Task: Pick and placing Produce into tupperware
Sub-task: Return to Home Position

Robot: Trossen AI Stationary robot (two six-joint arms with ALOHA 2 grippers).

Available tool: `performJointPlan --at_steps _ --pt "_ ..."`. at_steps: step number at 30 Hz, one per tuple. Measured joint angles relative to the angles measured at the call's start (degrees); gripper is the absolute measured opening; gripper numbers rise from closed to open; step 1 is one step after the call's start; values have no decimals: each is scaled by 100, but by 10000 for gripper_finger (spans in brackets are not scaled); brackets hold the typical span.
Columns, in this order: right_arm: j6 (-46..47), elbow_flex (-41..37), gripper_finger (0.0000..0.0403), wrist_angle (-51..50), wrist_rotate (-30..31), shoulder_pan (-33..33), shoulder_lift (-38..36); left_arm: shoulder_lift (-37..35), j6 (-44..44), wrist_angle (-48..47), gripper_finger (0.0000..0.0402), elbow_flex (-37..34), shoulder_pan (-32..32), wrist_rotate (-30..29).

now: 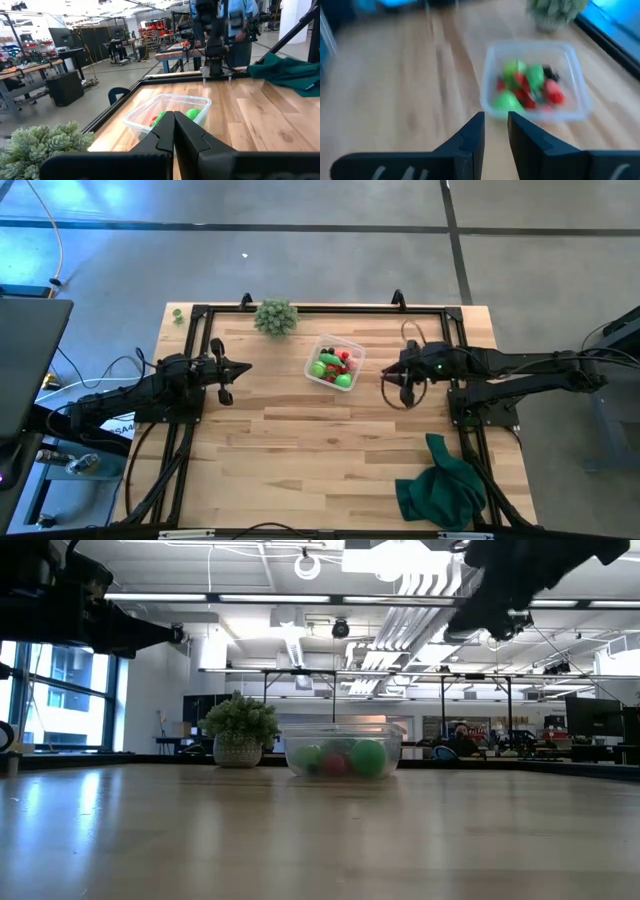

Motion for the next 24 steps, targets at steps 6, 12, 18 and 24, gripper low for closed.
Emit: performJointPlan --at_steps 6,12,18,24 --pt "2553 0 75 1802 133 1 0 0 2 2 1 2 0 0" --pt "1967 65 75 4179 -106 -23 -169 0 2 4 1 2 0 0" --pt "691 820 75 3716 -382 -189 -1298 0 3 7 1 2 0 -2" --pt "165 1199 34 2567 -141 -198 -2564 0 4 5 1 2 0 -1"
